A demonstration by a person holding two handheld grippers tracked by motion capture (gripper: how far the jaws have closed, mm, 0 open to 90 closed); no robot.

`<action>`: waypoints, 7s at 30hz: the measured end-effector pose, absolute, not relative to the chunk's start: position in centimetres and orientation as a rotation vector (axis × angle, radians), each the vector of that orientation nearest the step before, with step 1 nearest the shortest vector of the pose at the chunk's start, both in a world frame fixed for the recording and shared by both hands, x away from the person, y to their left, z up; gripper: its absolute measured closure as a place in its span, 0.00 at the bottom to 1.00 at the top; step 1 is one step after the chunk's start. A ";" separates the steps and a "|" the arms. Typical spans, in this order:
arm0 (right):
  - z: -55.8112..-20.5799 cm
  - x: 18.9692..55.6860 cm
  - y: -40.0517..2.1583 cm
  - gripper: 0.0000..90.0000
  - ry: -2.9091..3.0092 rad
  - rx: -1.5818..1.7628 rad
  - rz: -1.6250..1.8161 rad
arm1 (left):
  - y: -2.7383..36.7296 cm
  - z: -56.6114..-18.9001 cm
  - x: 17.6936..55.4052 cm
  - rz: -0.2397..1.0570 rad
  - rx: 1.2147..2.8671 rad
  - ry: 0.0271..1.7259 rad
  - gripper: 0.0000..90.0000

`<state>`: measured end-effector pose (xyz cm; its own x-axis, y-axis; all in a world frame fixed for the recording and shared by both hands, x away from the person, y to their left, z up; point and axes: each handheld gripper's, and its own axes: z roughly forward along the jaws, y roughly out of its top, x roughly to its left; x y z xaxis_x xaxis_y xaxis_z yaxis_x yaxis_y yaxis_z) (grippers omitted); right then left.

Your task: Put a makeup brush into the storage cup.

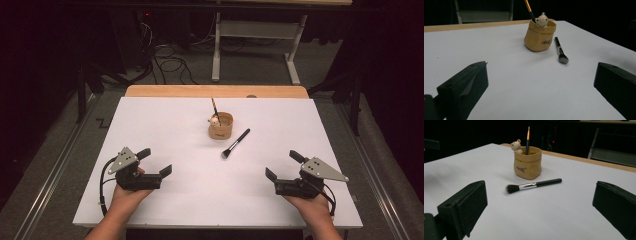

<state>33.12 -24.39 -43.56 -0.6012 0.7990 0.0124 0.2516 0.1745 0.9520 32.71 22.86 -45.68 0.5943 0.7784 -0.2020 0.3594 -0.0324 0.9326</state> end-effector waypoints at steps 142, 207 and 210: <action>-45.1 52.6 -12.4 0.33 2.879 0.420 0.464 | 24.6 -45.1 32.3 0.408 1.574 0.970 0.00; -44.8 52.4 -13.1 0.82 2.978 0.342 0.420 | 24.8 -45.0 32.2 0.403 1.562 0.978 0.00; -44.8 52.3 -13.1 0.83 2.981 0.333 0.415 | 24.8 -45.0 32.2 0.403 1.562 0.978 0.00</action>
